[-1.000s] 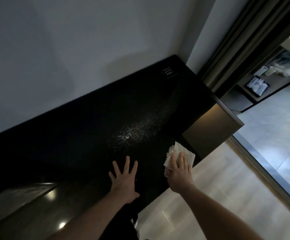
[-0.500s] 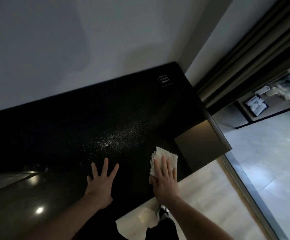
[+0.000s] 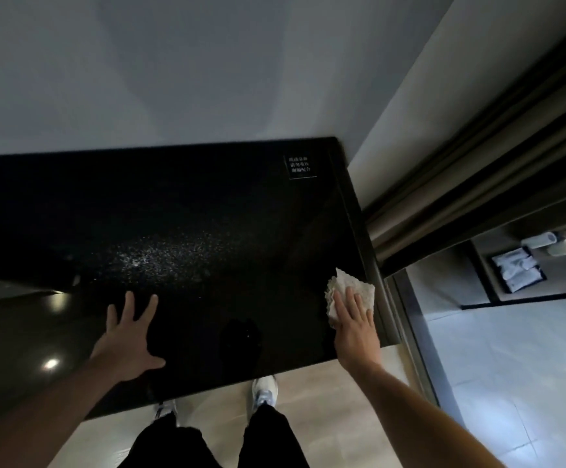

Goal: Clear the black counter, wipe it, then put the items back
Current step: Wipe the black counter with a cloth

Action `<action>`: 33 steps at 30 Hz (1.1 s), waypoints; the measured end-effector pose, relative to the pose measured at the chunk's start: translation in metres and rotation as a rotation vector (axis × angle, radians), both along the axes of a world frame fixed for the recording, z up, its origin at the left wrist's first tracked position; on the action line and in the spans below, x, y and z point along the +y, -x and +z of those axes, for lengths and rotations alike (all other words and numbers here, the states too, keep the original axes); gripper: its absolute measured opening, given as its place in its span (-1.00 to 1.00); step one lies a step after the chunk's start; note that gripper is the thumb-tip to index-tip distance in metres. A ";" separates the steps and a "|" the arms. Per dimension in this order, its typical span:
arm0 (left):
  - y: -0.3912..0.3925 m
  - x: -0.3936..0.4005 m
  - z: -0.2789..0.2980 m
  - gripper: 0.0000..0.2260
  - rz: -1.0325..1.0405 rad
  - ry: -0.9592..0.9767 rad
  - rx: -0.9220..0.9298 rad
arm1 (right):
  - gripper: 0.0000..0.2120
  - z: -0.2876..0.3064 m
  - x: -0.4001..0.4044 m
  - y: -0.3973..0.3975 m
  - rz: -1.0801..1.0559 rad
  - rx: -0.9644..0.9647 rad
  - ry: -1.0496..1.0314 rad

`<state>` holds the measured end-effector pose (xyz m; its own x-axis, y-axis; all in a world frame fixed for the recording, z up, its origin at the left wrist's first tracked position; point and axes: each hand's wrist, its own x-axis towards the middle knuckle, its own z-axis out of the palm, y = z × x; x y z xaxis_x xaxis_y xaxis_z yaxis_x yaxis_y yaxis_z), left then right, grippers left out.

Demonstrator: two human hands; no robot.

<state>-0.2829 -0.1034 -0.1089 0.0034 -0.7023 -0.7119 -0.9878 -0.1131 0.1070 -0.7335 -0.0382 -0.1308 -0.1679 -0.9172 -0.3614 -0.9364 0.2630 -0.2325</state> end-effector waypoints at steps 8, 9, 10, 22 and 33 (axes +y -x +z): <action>0.029 0.023 0.001 0.05 0.100 0.004 -0.001 | -0.29 0.037 -0.018 0.079 -0.306 -0.156 0.268; 0.031 0.026 0.002 0.04 0.104 -0.003 0.003 | -0.29 0.041 -0.019 0.072 -0.222 -0.184 0.292; 0.032 0.028 0.004 0.05 0.106 -0.010 0.011 | -0.32 0.044 -0.019 0.059 -0.122 -0.214 0.301; 0.032 0.033 -0.004 0.27 0.134 0.015 0.030 | -0.14 0.001 -0.012 -0.003 0.387 -0.048 0.067; 0.033 0.038 -0.005 0.23 0.192 0.062 0.061 | -0.43 0.032 -0.058 0.102 -0.324 -0.162 0.141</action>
